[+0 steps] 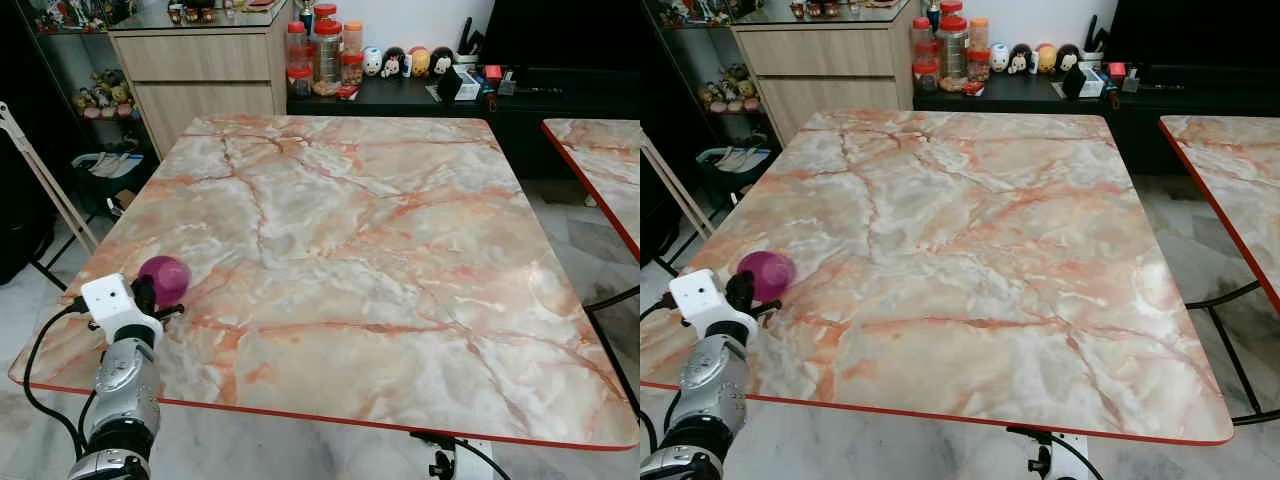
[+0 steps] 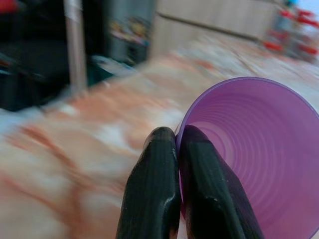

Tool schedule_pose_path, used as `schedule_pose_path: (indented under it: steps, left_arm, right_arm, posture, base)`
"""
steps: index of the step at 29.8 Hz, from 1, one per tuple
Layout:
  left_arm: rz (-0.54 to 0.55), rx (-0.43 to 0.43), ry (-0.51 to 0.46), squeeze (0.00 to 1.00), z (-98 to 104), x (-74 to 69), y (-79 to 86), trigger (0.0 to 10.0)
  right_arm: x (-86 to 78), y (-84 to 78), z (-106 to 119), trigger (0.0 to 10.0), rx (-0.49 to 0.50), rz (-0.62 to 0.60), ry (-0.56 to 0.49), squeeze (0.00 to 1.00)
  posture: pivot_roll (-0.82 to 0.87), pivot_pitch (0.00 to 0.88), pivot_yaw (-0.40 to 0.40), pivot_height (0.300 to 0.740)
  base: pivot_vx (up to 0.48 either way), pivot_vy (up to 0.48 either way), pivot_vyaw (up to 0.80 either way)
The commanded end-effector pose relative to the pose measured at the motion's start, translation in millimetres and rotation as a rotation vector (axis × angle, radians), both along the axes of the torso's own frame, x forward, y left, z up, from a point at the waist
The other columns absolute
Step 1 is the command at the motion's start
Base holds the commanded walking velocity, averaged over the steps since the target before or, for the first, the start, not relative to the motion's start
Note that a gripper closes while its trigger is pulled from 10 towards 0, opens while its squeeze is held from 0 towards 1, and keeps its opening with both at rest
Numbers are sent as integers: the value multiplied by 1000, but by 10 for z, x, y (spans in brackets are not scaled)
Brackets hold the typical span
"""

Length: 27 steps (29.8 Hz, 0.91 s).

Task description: Setting the table

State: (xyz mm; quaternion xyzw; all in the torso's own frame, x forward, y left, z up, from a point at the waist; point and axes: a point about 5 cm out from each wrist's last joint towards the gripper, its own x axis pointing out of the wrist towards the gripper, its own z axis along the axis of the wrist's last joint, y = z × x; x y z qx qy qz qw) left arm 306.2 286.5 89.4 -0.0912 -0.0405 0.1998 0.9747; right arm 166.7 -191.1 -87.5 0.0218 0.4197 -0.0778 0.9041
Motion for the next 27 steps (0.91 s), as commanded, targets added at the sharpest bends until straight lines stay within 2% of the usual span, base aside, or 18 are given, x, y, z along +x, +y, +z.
schedule_pose_path:
  steps: [1,3,4,6,8,10,11,16,19,27]
  left_arm:
    - [129,29,-80,0,225,-62,327,10000]
    - [141,40,-80,0,239,-88,385,10000]
    - [156,62,-67,0,254,-145,500,10000]
    - [154,79,-49,0,247,-174,549,10000]
    - [91,100,-16,0,196,-158,478,10000]
    - [2,114,-3,0,135,-108,300,10000]
    - [-2,114,-4,0,133,-104,287,10000]
    - [-83,101,-10,0,80,-1,-11,10000]
    - [-93,98,-14,0,82,14,-45,10000]
    - [-72,104,-3,0,77,-21,25,10000]
  right_arm:
    - [27,-13,17,10000,0,-23,-18,0]
    - [22,-10,15,10000,0,-22,-17,0]
    - [4,-4,6,10000,0,-19,-12,0]
    - [-9,-1,0,10000,0,-16,-7,0]
    - [-13,2,-3,10000,0,-15,-6,0]
    - [-11,3,-2,10000,2,-17,-7,0]
    - [-11,3,-2,10000,2,-17,-7,0]
    - [-4,4,3,10000,5,-21,-13,0]
    - [-11,-5,1,10000,2,-20,-12,0]
    - [-18,-26,0,10000,-5,-18,-7,0]
  posture:
    - [44,0,11,740]
    - [49,0,10,740]
    - [55,0,8,740]
    - [60,0,8,740]
    - [60,0,10,740]
    - [58,0,11,740]
    - [58,0,11,740]
    - [46,0,11,740]
    - [47,0,9,740]
    - [50,0,6,740]
  base:
    - [0,0,0]
    - [0,0,0]
    - [0,0,0]
    - [0,0,0]
    - [0,0,0]
    - [0,0,0]
    - [0,0,0]
    - [0,0,0]
    - [0,0,0]
    - [0,0,0]
